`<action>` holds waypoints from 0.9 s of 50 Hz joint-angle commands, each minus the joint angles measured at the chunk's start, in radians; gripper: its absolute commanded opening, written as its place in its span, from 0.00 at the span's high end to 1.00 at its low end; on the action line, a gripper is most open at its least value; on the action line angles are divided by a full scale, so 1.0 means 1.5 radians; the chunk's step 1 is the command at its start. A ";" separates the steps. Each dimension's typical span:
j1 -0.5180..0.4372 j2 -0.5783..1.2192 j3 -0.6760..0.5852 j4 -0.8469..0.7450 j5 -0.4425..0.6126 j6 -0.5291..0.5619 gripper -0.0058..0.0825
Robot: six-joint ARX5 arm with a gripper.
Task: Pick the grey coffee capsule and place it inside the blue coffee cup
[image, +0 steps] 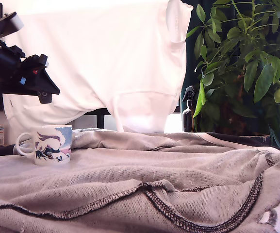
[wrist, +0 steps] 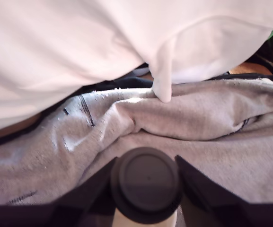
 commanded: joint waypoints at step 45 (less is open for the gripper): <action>0.009 -0.024 0.000 -0.072 0.001 -0.002 0.96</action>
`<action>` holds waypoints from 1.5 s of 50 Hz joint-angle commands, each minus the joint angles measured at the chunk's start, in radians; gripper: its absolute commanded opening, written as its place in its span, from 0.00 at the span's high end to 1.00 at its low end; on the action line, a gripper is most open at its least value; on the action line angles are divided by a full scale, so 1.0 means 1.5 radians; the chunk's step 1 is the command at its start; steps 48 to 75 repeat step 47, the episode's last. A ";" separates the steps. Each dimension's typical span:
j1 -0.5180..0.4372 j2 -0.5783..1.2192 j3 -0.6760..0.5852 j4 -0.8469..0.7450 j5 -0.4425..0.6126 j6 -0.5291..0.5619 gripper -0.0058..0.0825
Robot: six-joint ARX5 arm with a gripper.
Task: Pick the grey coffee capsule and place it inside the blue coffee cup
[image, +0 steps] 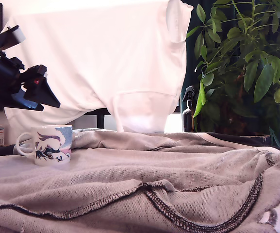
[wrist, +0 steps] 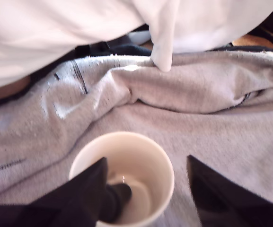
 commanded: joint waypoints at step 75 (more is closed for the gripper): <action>0.062 -0.354 0.000 -0.307 -0.106 0.003 0.95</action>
